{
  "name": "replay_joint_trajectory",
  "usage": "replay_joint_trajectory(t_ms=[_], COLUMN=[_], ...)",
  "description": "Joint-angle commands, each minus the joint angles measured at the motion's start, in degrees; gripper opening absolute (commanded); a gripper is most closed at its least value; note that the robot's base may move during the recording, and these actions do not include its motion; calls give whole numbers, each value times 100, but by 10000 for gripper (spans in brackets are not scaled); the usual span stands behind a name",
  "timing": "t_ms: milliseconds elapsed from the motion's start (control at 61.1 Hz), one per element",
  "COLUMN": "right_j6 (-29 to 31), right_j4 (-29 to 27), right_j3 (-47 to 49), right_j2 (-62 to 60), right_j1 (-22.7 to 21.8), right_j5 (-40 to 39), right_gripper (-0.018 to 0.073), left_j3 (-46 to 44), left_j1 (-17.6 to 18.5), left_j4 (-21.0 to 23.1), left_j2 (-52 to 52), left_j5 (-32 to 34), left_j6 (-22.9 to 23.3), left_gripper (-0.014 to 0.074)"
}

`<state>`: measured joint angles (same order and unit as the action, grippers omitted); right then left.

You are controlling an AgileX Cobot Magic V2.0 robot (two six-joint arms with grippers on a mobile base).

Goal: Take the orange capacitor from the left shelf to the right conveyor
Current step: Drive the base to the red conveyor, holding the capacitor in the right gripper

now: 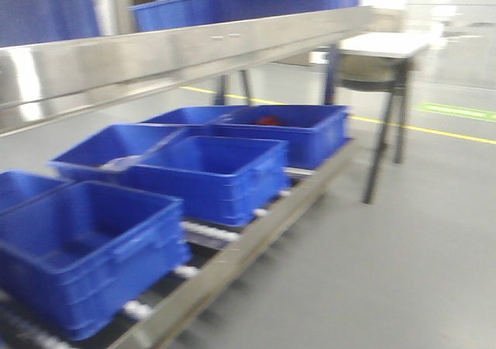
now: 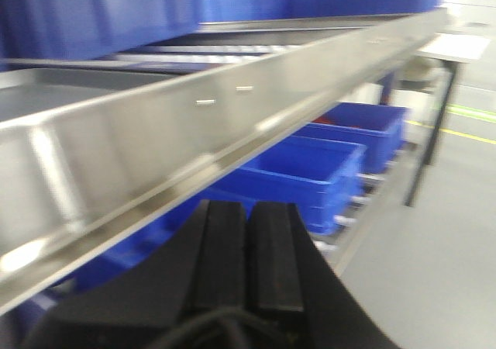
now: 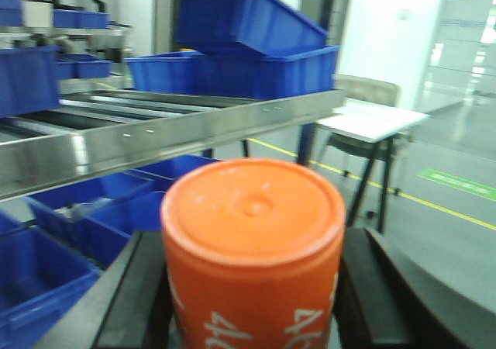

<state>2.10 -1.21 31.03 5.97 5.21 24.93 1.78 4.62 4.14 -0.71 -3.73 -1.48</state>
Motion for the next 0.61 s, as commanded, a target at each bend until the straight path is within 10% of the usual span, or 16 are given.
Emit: replay_joint_trajectory(t_ms=[0, 589], right_j6=[43, 43], right_j4=[59, 59], right_j3=[142, 142], right_j2=[74, 74], right_j1=[-38, -38], right_j5=[-502, -502], right_gripper=[157, 157], left_j3=[-17, -17], left_j1=[-17, -17], left_j4=[10, 10], left_j2=[-66, -66], left_j5=[513, 513], left_j6=[8, 8], left_gripper=[-127, -127])
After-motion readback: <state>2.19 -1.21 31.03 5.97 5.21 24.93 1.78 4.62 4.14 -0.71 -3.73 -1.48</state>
